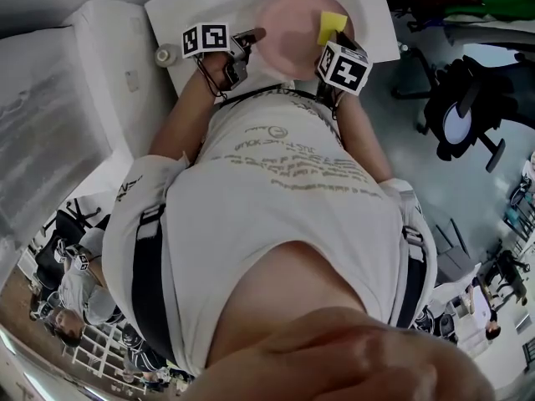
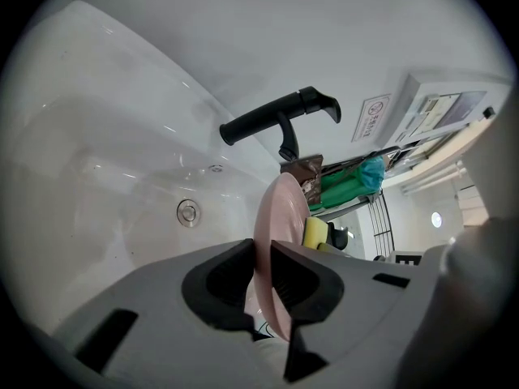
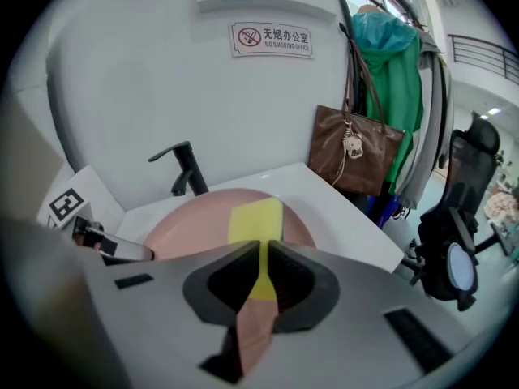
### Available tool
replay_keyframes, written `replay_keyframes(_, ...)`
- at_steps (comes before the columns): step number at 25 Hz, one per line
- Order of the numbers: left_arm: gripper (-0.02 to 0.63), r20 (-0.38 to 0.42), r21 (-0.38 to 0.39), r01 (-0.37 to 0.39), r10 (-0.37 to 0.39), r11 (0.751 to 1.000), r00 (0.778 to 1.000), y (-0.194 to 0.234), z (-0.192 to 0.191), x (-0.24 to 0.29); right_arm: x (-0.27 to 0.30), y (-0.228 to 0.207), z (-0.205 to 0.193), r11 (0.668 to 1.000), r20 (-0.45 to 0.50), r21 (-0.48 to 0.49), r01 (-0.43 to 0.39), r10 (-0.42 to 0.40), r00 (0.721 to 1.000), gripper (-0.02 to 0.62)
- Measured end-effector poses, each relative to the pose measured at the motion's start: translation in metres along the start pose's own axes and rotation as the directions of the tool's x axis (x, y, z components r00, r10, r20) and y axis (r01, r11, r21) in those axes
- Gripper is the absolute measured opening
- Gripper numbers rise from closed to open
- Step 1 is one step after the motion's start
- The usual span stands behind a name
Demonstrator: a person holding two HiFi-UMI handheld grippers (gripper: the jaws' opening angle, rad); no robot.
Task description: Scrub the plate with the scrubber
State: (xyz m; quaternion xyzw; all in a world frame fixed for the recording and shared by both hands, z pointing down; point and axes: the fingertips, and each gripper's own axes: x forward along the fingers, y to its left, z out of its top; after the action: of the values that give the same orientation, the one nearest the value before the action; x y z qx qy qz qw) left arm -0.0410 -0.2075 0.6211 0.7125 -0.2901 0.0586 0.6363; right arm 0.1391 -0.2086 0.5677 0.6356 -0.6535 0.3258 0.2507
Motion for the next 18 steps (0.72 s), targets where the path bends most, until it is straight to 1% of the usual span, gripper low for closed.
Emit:
replay_keyframes(3, 0.051, -0.009, 0.002, 0.013, -0.013, 1.0, 1.0, -0.005, -0.003, -0.001, 0.002, -0.008, -0.005, 0.999, -0.022, -0.013, 0.038, -0.038, 0.999, 0.041)
replay_keyframes(7, 0.057, -0.025, 0.032, 0.046, -0.045, 0.998, 0.999, -0.017, -0.007, -0.004, 0.005, -0.016, -0.009, 0.997, -0.063, -0.005, 0.083, -0.083, 0.995, 0.041)
replay_keyframes(11, 0.075, -0.046, 0.09, 0.118, -0.114, 0.989, 0.992, -0.037, -0.014, -0.005, 0.009, -0.017, -0.003, 0.997, -0.051, 0.012, 0.078, -0.077, 0.996, 0.041)
replay_keyframes(14, 0.075, -0.06, 0.121, 0.129, -0.122, 0.984, 0.991, -0.044, -0.018, -0.004, 0.011, -0.013, 0.008, 0.998, -0.025, 0.001, 0.067, -0.067, 0.997, 0.041)
replay_keyframes(18, 0.074, -0.047, 0.123, 0.137, -0.132, 0.983, 0.99, -0.048, -0.018, -0.006, 0.013, 0.0, 0.022, 0.999, 0.023, -0.029, 0.043, -0.043, 0.999, 0.041)
